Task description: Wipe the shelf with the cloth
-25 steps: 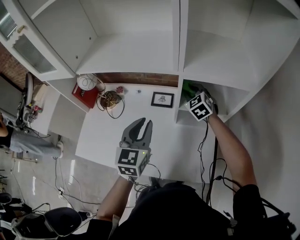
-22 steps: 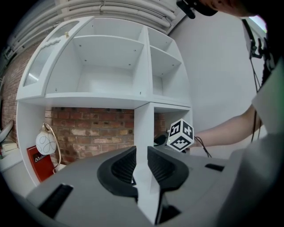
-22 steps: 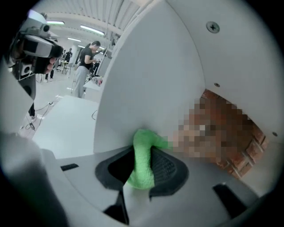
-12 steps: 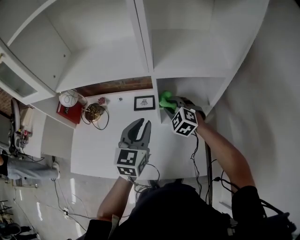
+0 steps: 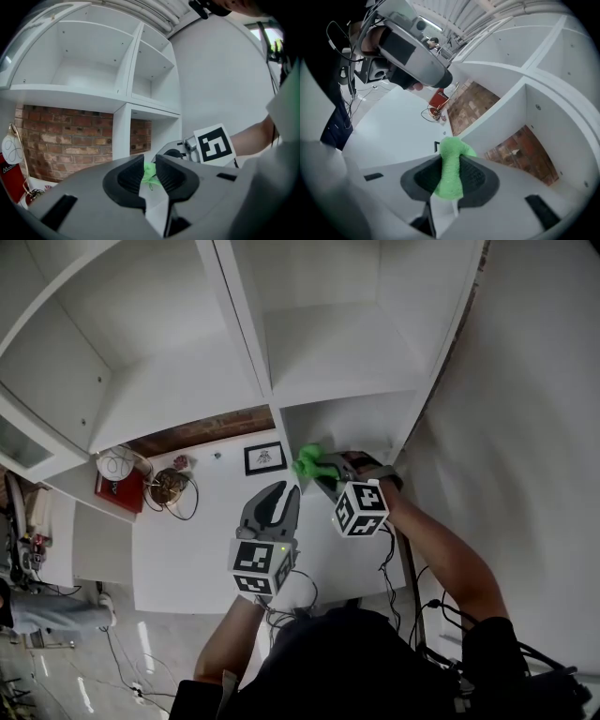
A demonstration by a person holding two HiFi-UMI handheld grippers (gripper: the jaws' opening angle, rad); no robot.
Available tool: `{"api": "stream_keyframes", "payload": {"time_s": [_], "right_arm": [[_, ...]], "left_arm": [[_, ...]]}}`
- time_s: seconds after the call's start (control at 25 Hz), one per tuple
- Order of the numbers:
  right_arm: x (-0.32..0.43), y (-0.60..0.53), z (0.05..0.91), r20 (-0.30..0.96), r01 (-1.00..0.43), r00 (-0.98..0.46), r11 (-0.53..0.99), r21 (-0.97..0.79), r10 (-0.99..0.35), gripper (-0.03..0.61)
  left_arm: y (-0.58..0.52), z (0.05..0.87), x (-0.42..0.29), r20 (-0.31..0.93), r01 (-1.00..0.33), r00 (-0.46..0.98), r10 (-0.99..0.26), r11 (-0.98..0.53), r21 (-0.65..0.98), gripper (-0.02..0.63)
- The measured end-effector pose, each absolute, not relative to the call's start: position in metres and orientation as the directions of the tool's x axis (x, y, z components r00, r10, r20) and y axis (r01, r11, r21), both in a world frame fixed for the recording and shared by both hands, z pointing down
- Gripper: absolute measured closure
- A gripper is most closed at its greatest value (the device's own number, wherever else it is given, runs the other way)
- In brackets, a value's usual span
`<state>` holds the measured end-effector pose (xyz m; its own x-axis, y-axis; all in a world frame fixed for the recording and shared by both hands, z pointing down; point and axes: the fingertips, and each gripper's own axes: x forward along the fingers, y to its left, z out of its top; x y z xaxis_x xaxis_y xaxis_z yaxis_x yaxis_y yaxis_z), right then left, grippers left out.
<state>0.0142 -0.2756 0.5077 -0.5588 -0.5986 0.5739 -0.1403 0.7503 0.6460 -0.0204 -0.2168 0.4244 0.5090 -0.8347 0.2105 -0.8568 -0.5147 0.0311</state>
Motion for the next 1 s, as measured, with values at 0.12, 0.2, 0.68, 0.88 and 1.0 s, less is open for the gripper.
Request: {"api": "stream_keyframes", "payload": {"time_s": [0.12, 0.2, 0.68, 0.88, 1.0], "right_arm": [[0.022, -0.291, 0.490, 0.517, -0.181, -0.538, 0.691, 0.700, -0.665, 0.483], [0.026, -0.305, 0.482, 0.476, -0.211, -0.521, 0.648, 0.732, -0.708, 0.483], [0.036, -0.404, 0.495, 0.454, -0.265, -0.398, 0.574, 0.775, -0.797, 0.483], [0.032, -0.428, 0.511, 0.499, -0.264, -0.373, 0.605, 0.751, -0.782, 0.483], [0.032, -0.431, 0.524, 0.539, -0.248, -0.358, 0.634, 0.732, -0.763, 0.483]], "left_arm": [[-0.218, 0.422, -0.024, 0.201, -0.861, 0.503, -0.840, -0.507, 0.035, 0.537], [-0.218, 0.422, -0.030, 0.195, -0.868, 0.493, -0.848, -0.496, 0.036, 0.537], [-0.205, 0.424, -0.096, 0.214, -0.938, 0.344, -0.914, -0.346, 0.026, 0.537], [-0.197, 0.423, -0.116, 0.217, -0.957, 0.287, -0.933, -0.290, 0.020, 0.537], [-0.194, 0.423, -0.121, 0.217, -0.962, 0.271, -0.938, -0.273, 0.020, 0.537]]}}
